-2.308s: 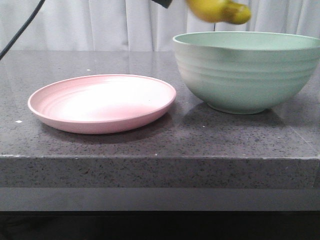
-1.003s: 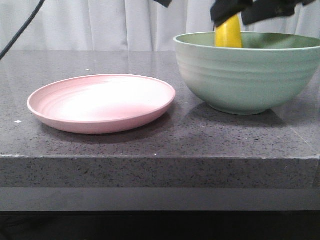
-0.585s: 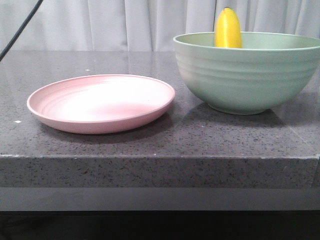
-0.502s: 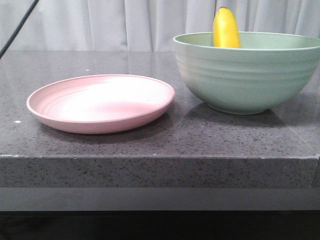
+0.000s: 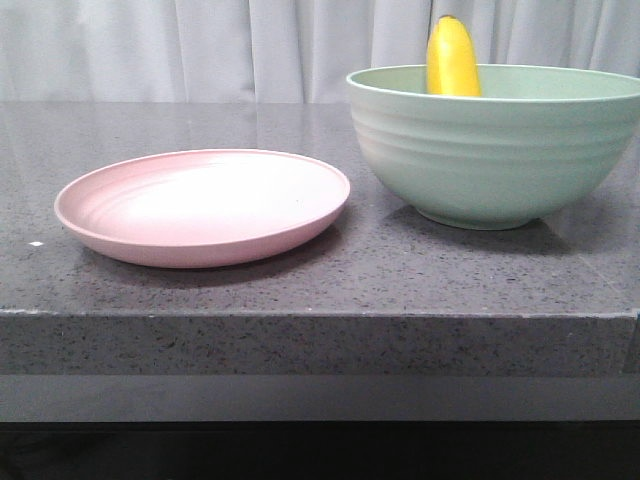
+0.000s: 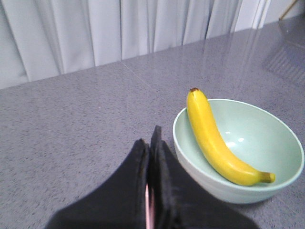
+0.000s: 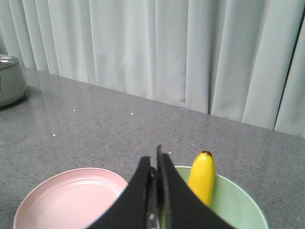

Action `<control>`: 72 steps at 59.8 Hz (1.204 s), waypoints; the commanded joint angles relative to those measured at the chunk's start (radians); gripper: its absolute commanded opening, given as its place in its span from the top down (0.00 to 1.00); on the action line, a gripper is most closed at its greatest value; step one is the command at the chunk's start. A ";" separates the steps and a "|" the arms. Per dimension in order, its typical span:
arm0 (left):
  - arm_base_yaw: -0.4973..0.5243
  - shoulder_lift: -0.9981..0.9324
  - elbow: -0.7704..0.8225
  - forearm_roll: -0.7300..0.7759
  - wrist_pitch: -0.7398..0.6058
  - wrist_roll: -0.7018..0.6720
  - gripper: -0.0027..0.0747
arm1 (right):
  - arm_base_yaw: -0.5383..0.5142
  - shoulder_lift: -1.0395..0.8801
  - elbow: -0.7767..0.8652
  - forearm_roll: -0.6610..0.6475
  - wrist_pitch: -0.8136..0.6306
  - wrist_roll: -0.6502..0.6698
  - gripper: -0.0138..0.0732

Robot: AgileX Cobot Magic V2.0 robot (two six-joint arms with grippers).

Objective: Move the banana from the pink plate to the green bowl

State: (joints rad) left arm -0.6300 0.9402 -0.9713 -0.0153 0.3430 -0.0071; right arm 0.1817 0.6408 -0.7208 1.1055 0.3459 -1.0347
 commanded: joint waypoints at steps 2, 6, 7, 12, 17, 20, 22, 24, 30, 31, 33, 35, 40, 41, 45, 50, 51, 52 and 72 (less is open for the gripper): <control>0.003 -0.152 0.108 0.001 -0.124 -0.011 0.99 | -0.004 -0.109 0.065 0.071 -0.047 -0.012 0.91; 0.003 -0.244 0.187 -0.001 -0.126 -0.011 0.99 | -0.004 -0.183 0.125 0.073 -0.047 -0.012 0.91; 0.003 -0.262 0.212 -0.005 -0.126 -0.011 0.99 | -0.004 -0.198 0.137 0.073 -0.046 -0.012 0.91; 0.003 -0.374 0.318 -0.024 -0.126 -0.011 0.99 | -0.004 -0.293 0.210 0.073 -0.046 -0.012 0.91; 0.003 -0.467 0.405 -0.024 -0.126 -0.011 0.99 | -0.004 -0.376 0.270 0.073 -0.046 -0.012 0.91; 0.003 -0.523 0.453 -0.024 -0.126 -0.011 0.99 | -0.004 -0.410 0.296 0.073 -0.046 -0.012 0.91; 0.003 -0.555 0.478 -0.026 -0.126 -0.011 0.99 | -0.004 -0.429 0.313 0.073 -0.046 -0.012 0.91; 0.003 -0.583 0.495 -0.026 -0.126 -0.011 0.99 | -0.004 -0.442 0.327 0.073 -0.045 -0.012 0.91; 0.003 -0.644 0.538 -0.028 -0.126 -0.011 0.99 | -0.004 -0.458 0.345 0.073 -0.043 -0.012 0.91; 0.003 -0.649 0.540 -0.028 -0.126 -0.011 0.99 | -0.004 -0.458 0.345 0.073 -0.041 -0.012 0.91; 0.003 -0.659 0.545 -0.028 -0.126 -0.011 0.99 | -0.004 -0.458 0.345 0.073 -0.041 -0.012 0.91; 0.003 -0.664 0.545 -0.028 -0.126 -0.011 0.99 | -0.004 -0.458 0.345 0.073 -0.041 -0.012 0.91; 0.003 -0.664 0.545 -0.028 -0.126 -0.011 0.99 | -0.004 -0.458 0.346 0.073 -0.041 -0.012 0.91; 0.003 -0.664 0.545 -0.028 -0.126 -0.011 0.99 | -0.004 -0.458 0.346 0.073 -0.041 -0.012 0.91; 0.003 -0.664 0.545 -0.028 -0.126 -0.011 0.99 | -0.004 -0.458 0.346 0.073 -0.041 -0.012 0.91; 0.003 -0.664 0.545 -0.028 -0.126 -0.011 0.99 | -0.004 -0.458 0.346 0.073 -0.041 -0.012 0.91; 0.003 -0.664 0.545 -0.028 -0.126 -0.011 0.99 | -0.004 -0.458 0.346 0.073 -0.041 -0.012 0.91; 0.003 -0.664 0.545 -0.028 -0.126 -0.011 0.99 | -0.004 -0.458 0.346 0.073 -0.041 -0.012 0.91; 0.003 -0.664 0.545 -0.028 -0.126 -0.011 0.99 | -0.004 -0.458 0.346 0.073 -0.041 -0.012 0.91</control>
State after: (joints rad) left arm -0.6280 0.2681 -0.4010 -0.0329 0.3080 -0.0071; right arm 0.1817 0.1744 -0.3507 1.1511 0.3435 -1.0347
